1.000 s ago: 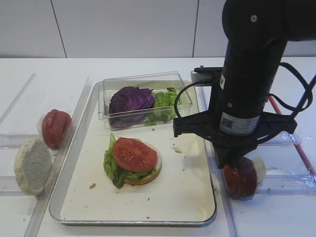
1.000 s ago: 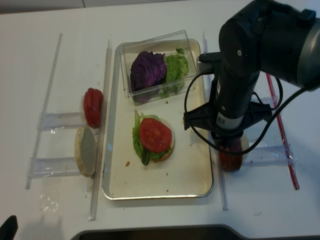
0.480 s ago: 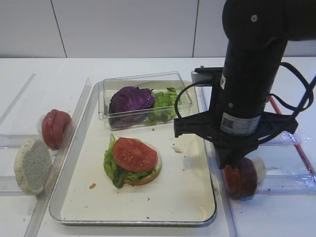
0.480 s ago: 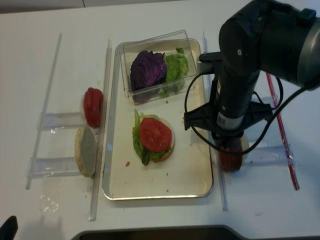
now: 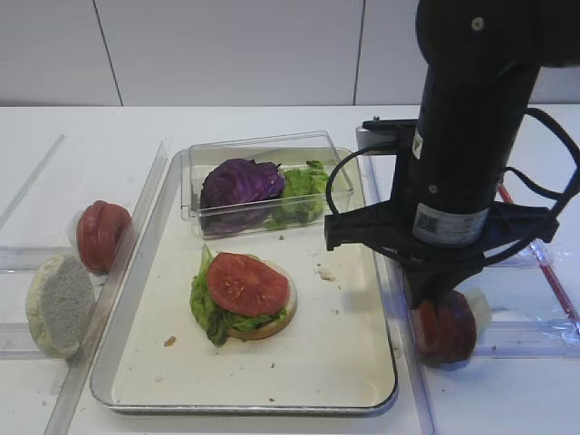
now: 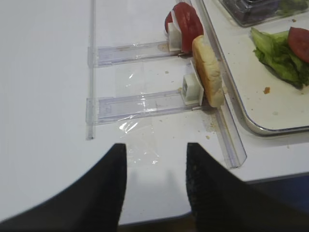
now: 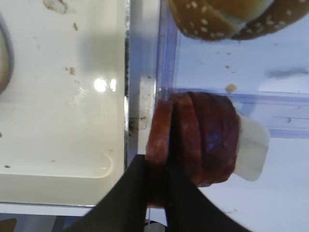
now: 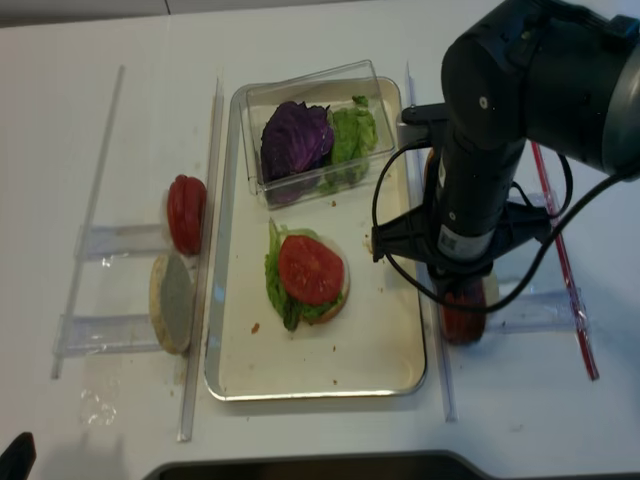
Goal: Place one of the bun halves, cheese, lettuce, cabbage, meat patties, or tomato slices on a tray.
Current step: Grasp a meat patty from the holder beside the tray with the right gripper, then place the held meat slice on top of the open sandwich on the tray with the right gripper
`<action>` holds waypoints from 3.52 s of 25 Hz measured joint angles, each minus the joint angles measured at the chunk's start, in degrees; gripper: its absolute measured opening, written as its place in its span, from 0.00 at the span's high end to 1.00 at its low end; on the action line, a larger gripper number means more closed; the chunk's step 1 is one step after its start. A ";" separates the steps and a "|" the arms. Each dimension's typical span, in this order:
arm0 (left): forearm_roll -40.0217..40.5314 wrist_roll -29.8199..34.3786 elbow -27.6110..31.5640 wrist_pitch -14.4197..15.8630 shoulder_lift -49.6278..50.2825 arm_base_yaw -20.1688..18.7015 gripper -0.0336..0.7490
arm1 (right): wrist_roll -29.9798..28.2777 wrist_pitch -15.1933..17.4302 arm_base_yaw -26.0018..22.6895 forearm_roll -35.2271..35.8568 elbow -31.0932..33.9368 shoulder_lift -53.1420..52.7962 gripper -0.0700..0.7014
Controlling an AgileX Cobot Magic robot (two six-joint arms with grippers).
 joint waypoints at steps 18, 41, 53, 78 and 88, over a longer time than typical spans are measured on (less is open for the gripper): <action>0.00 0.00 0.00 0.00 0.00 0.00 0.60 | -0.22 1.72 0.00 -0.09 -5.18 -3.22 0.77; 0.00 0.00 0.00 0.00 0.00 0.00 0.60 | -22.09 -17.90 0.09 27.00 -3.42 -3.27 0.77; 0.00 0.00 0.00 0.00 0.00 0.00 0.60 | -49.19 -33.48 -0.30 57.59 8.49 -3.15 0.78; 0.00 0.00 0.00 0.00 0.00 0.00 0.60 | -56.89 -29.37 -5.67 66.74 8.70 5.39 0.78; 0.00 0.00 0.00 0.00 0.00 0.00 0.60 | -56.89 -26.88 -5.92 66.53 8.70 8.06 0.78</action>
